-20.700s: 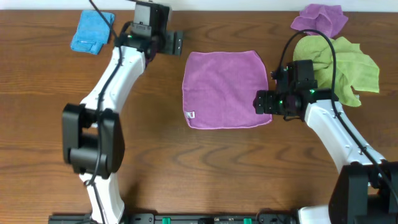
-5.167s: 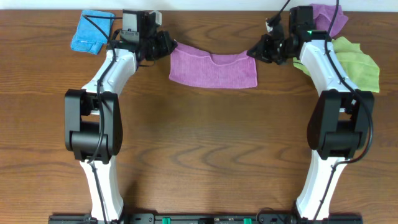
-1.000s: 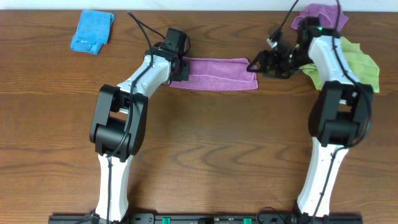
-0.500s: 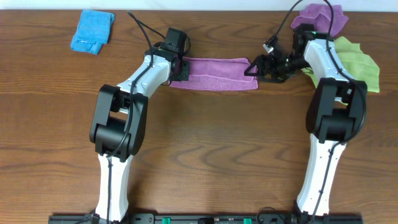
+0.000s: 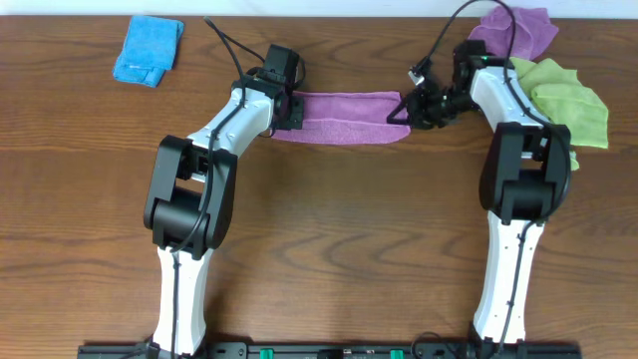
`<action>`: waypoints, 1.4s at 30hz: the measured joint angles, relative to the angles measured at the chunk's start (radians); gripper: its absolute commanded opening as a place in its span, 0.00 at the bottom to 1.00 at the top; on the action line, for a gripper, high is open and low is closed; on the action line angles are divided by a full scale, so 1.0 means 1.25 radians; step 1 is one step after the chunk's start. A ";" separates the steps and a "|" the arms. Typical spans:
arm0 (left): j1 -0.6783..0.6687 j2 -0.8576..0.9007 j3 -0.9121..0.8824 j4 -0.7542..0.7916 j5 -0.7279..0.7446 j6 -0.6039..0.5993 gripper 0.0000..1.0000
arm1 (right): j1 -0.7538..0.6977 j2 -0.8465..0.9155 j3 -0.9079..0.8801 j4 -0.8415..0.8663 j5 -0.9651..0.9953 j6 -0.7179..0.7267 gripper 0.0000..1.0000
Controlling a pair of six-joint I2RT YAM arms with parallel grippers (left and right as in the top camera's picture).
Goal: Fold the cloth
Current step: 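Grasp the strip's right end with the right gripper and fold it leftward, then fold the strip's right half over onto the left half with the right gripper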
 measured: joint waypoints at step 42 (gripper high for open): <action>0.154 -0.445 0.095 -0.218 0.113 -0.045 0.06 | 0.134 -0.045 0.220 -0.272 0.606 0.109 0.01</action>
